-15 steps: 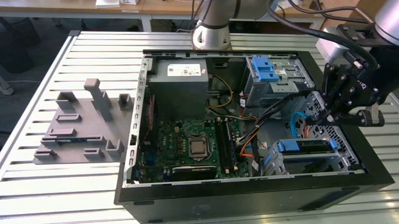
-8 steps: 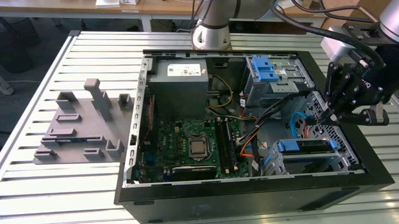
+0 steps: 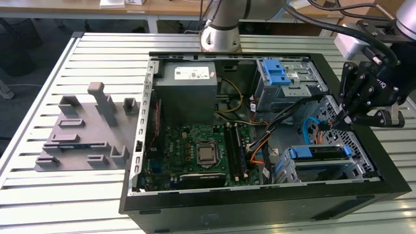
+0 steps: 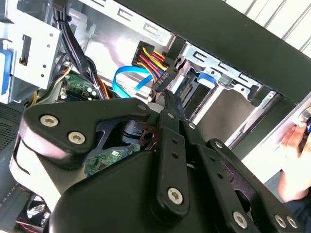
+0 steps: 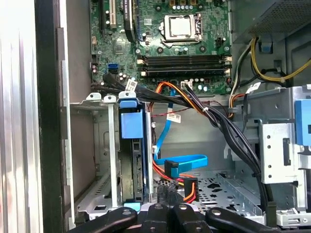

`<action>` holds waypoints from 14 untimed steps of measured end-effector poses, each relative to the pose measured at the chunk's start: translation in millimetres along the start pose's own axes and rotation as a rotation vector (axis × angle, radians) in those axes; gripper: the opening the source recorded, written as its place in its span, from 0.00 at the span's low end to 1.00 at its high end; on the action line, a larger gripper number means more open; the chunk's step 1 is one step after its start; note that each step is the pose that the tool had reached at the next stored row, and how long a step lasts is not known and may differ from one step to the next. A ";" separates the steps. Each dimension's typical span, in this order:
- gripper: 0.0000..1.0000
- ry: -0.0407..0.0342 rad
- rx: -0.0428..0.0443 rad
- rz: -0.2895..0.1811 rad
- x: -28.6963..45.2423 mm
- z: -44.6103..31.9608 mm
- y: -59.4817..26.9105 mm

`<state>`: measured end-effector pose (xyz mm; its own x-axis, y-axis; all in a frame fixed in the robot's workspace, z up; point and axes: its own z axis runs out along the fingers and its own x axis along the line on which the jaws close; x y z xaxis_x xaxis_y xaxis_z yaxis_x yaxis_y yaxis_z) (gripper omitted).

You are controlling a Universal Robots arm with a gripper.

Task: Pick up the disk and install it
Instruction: 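Insert the first disk wire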

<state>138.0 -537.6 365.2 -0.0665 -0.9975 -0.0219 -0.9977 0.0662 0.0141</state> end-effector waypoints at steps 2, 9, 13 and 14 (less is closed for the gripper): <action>0.11 -0.0002 0.0004 0.015 -0.8 0.0 -0.1; 0.11 0.0021 0.0013 0.053 -5.0 0.2 -2.9; 0.24 0.0078 0.0015 0.073 -6.2 0.5 -4.7; 0.24 0.0096 0.0017 0.078 -6.4 0.5 -5.1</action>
<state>143.5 -531.5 364.8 -0.1444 -0.9895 -0.0112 -0.9894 0.1442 0.0138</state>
